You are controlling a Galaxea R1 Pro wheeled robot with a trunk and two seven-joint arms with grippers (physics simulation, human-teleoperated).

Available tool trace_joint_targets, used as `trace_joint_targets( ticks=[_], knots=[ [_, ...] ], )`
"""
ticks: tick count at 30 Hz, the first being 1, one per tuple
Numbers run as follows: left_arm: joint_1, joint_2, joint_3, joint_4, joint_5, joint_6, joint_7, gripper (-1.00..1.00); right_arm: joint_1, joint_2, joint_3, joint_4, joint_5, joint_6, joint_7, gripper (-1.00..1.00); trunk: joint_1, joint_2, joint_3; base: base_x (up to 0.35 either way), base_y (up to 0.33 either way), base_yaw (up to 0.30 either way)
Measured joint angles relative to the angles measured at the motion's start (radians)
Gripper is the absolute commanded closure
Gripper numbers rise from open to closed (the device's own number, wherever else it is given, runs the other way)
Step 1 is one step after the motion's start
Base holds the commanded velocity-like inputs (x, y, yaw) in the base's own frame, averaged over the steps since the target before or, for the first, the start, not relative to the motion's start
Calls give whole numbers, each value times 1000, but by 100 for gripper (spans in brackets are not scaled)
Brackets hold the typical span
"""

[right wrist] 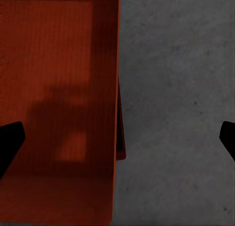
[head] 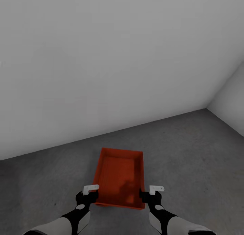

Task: Move the two storage containers from the living room to the garage. In the garage, place one container on the floor and stack the other container on top of it (either order is fine).

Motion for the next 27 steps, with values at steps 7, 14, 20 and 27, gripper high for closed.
trace_joint_targets(
  ticks=[7,14,20,27],
  knots=[
    [0,0,0,0,0,0,-1,-100,0,0,0,0,0,0,0,-100,-27,49,22,0,0,0],
    [0,0,0,0,-1,0,0,-100,0,0,0,0,0,0,0,-100,-54,98,44,0,0,0],
    [0,0,0,0,-1,0,-1,-100,0,0,0,0,0,0,0,-100,-77,140,63,0,0,0],
    [0,0,0,0,0,0,0,-100,0,0,0,0,0,0,0,-100,-104,189,85,0,0,0]
  ],
)
